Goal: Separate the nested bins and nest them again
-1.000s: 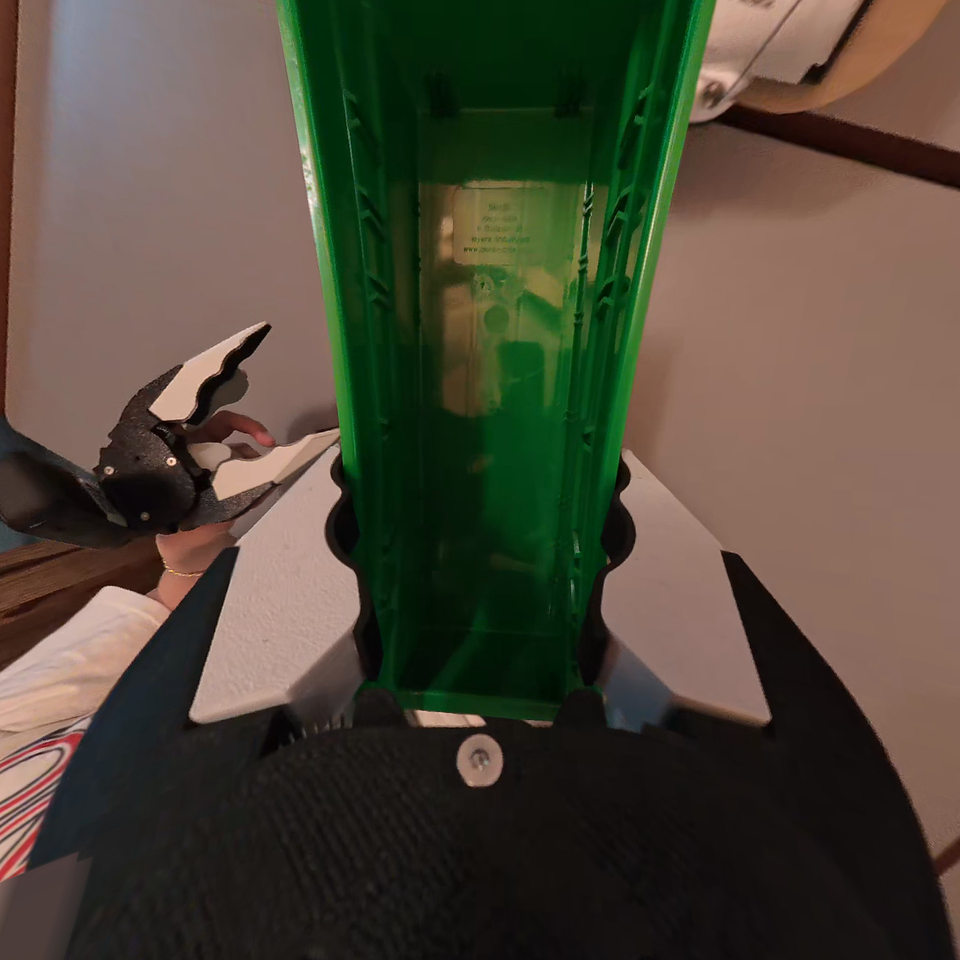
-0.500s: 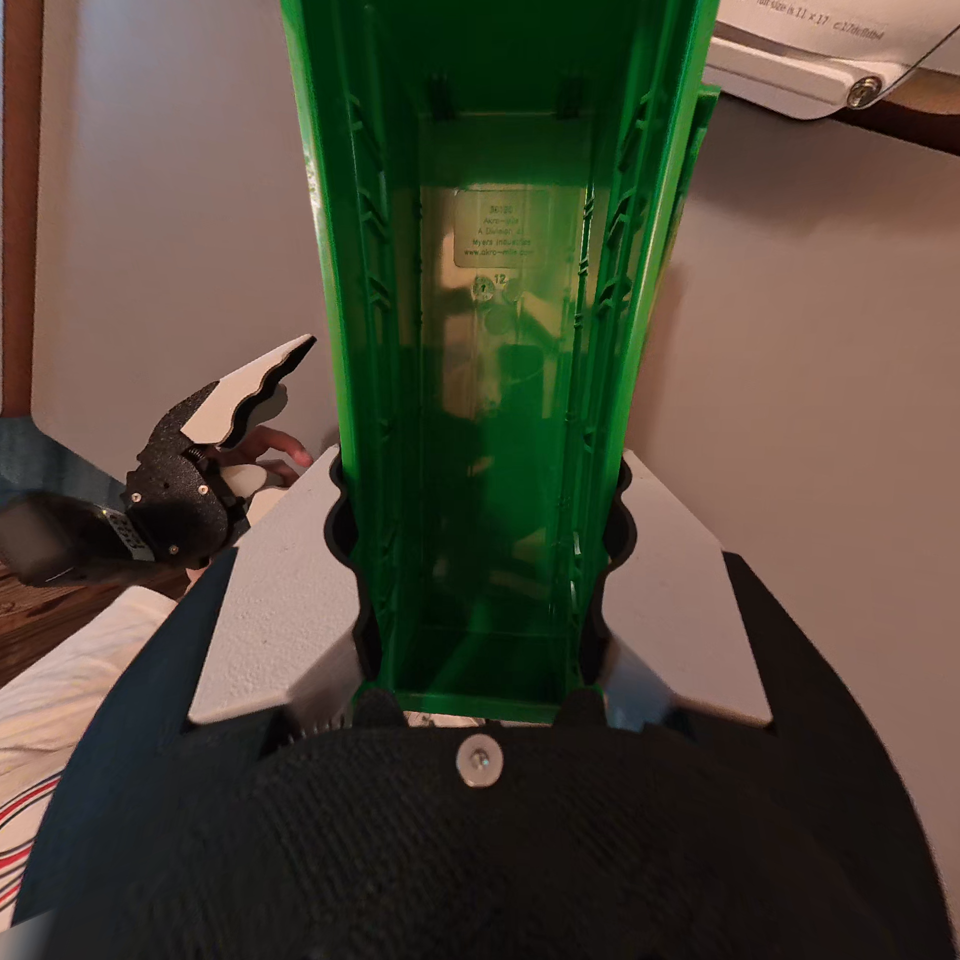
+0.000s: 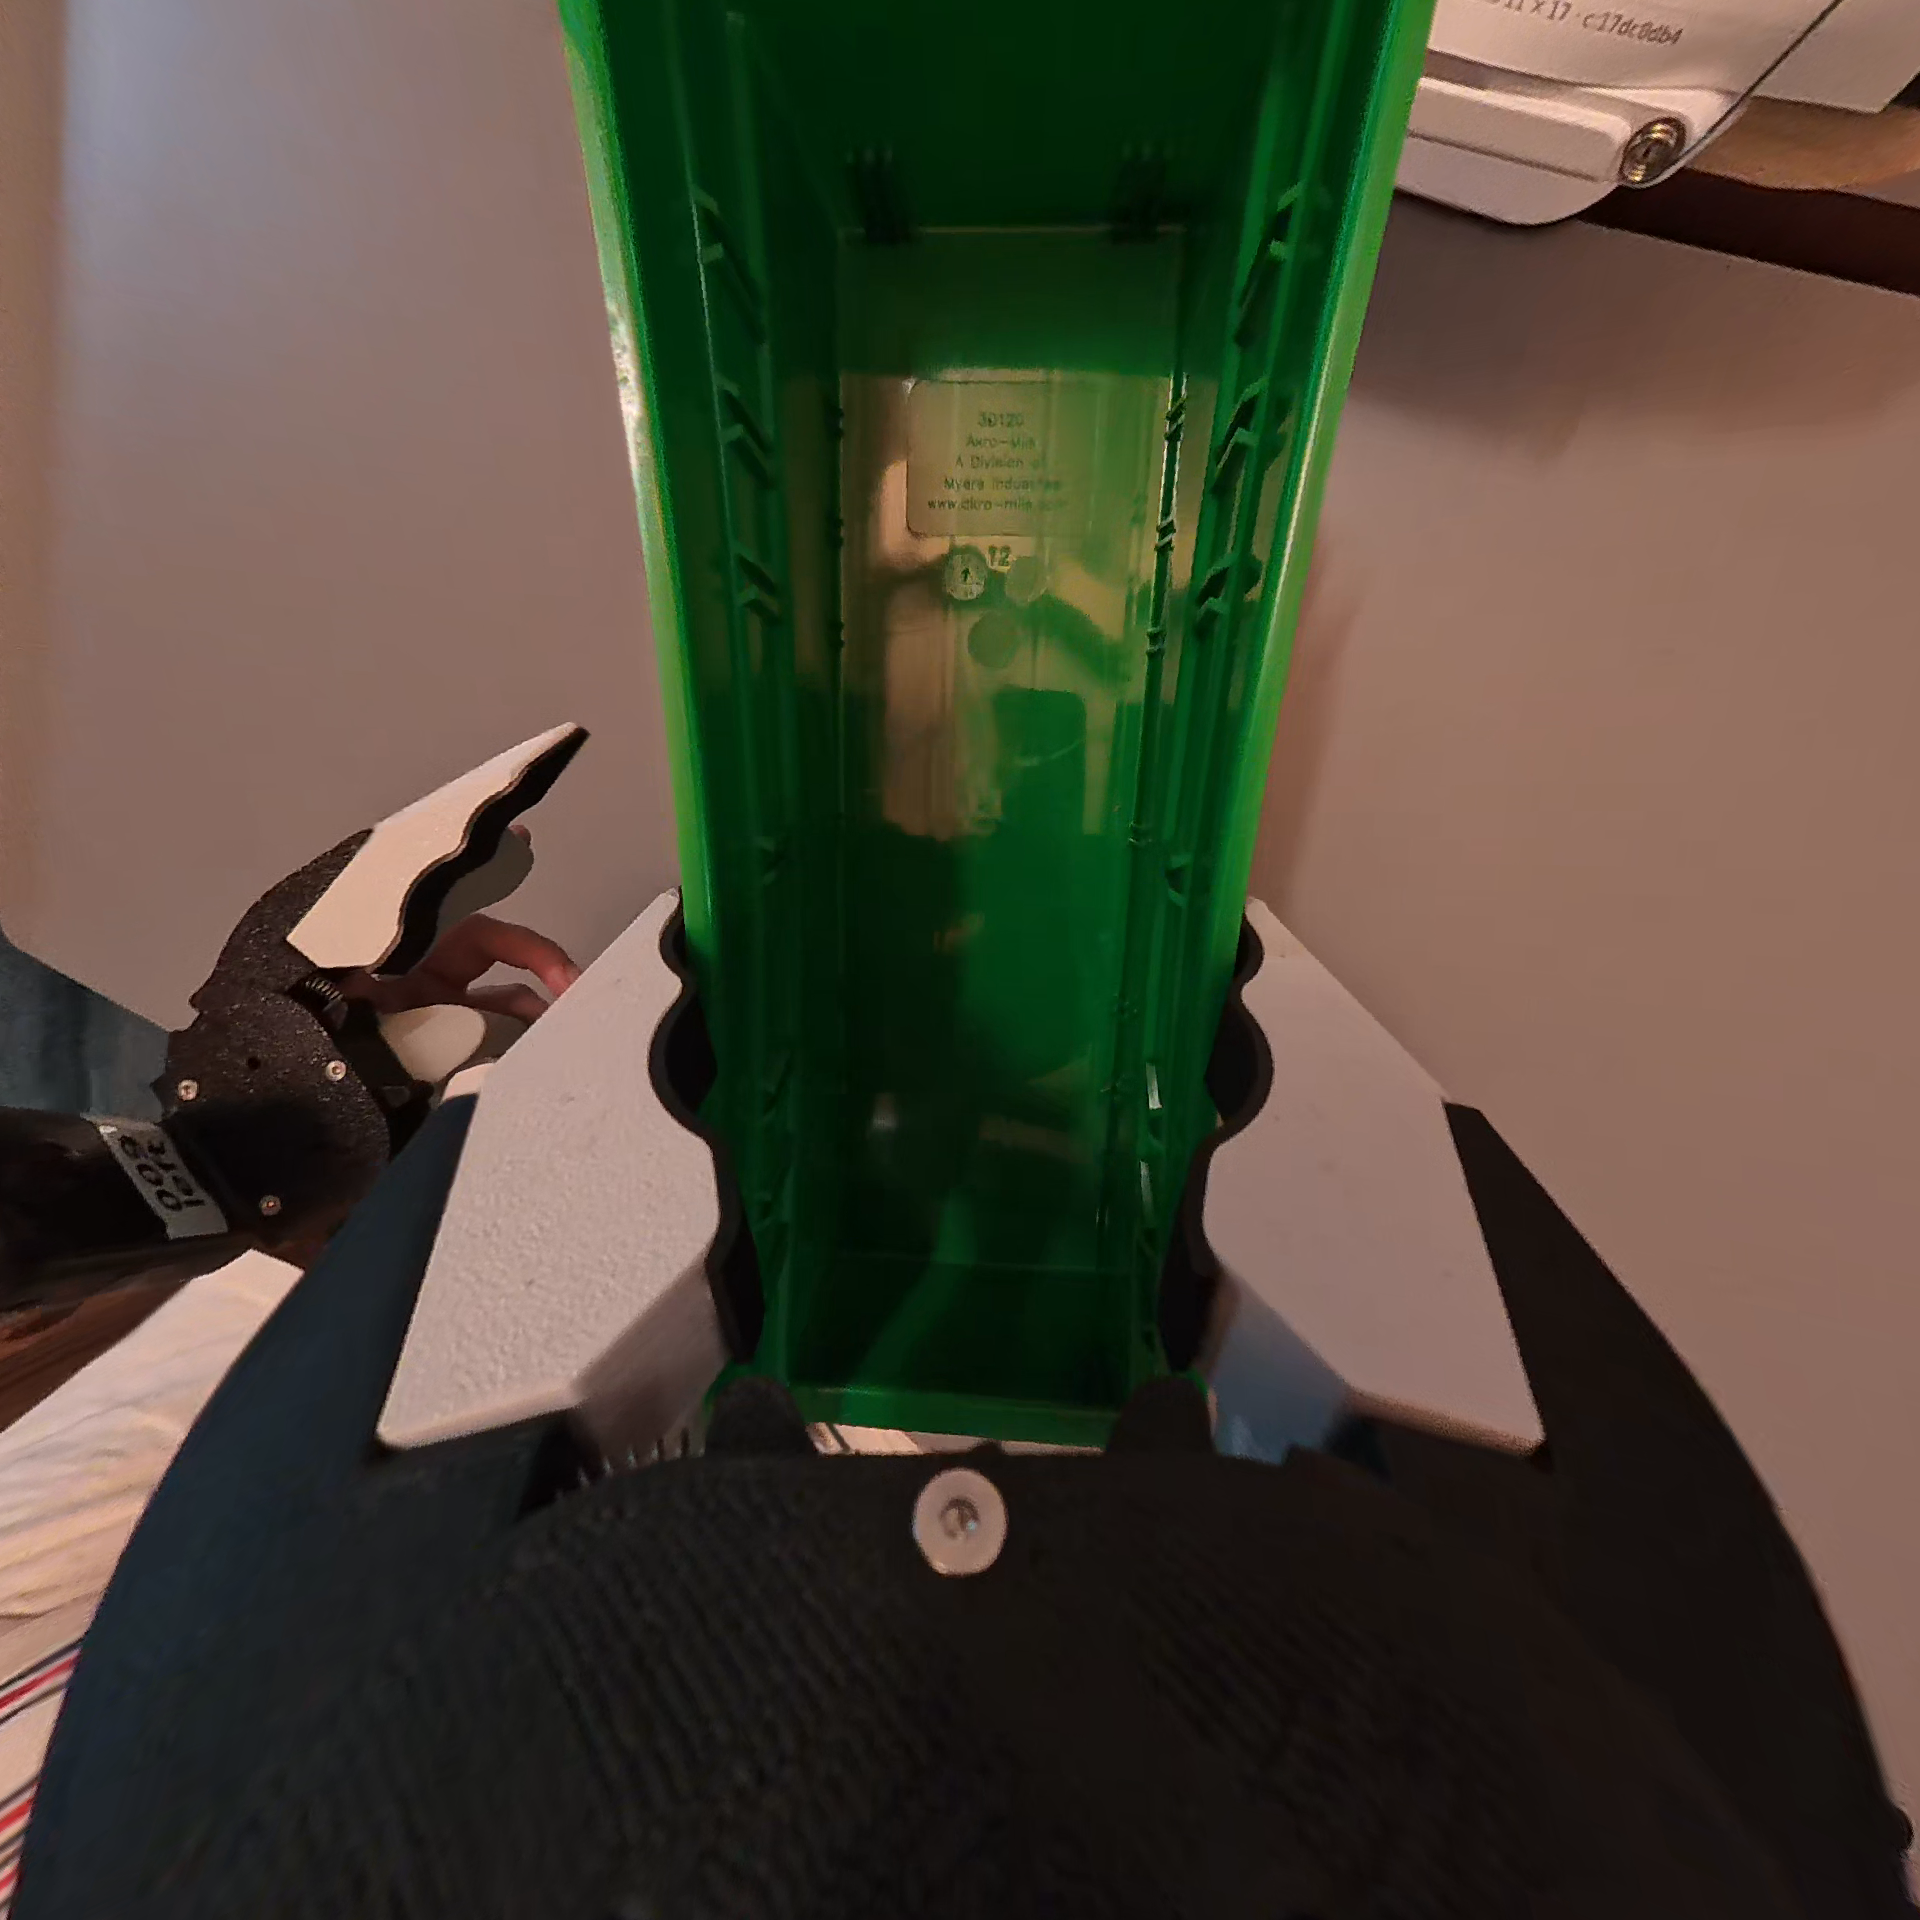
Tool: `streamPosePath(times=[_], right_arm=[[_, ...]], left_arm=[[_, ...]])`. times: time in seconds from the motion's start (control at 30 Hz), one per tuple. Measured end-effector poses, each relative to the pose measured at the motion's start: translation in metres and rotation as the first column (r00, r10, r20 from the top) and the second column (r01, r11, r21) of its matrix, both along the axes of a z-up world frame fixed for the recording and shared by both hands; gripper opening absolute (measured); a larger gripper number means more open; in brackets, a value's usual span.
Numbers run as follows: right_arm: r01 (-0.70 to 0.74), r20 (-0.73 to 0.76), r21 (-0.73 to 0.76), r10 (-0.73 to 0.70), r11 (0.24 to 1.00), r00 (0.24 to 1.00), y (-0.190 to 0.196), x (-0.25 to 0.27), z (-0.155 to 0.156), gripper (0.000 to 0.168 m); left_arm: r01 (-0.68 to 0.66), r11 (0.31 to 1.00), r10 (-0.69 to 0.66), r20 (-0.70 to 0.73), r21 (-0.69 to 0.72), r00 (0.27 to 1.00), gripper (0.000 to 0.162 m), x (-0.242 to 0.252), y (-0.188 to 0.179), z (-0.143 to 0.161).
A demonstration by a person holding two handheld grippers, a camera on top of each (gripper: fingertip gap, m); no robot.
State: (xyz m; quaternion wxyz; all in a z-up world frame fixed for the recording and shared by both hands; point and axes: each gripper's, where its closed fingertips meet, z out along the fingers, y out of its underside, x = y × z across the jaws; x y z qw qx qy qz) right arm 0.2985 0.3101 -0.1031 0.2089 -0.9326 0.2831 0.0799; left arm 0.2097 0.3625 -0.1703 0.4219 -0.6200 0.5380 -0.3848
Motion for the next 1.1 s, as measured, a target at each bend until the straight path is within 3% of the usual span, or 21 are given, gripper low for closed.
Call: streamPosePath(times=[0.2, 0.43, 0.63, 1.1], right_arm=[[0.070, 0.056, -0.049, -0.068, 0.996, 0.996, -0.002, 0.006, -0.017, 0.099], [0.066, 0.151, -0.132, -0.046, 0.989, 0.988, 0.003, 0.003, -0.030, 0.100], [0.073, 0.149, -0.168, -0.048, 0.983, 0.988, 0.003, 0.001, -0.054, 0.100], [0.147, 0.212, -0.131, -0.117, 0.980, 0.970, 0.007, -0.005, -0.057, 0.104]], left_arm=[[-0.007, 1.000, 0.007, 0.004, -0.014, 1.000, 0.089, -0.002, 0.004, 0.001], [-0.023, 0.999, 0.023, 0.016, -0.030, 1.000, 0.089, -0.005, 0.012, 0.003], [-0.019, 0.999, 0.019, 0.020, -0.040, 1.000, 0.089, -0.006, 0.011, 0.004], [-0.012, 1.000, 0.011, -0.006, -0.027, 1.000, 0.088, -0.001, 0.006, -0.004]])
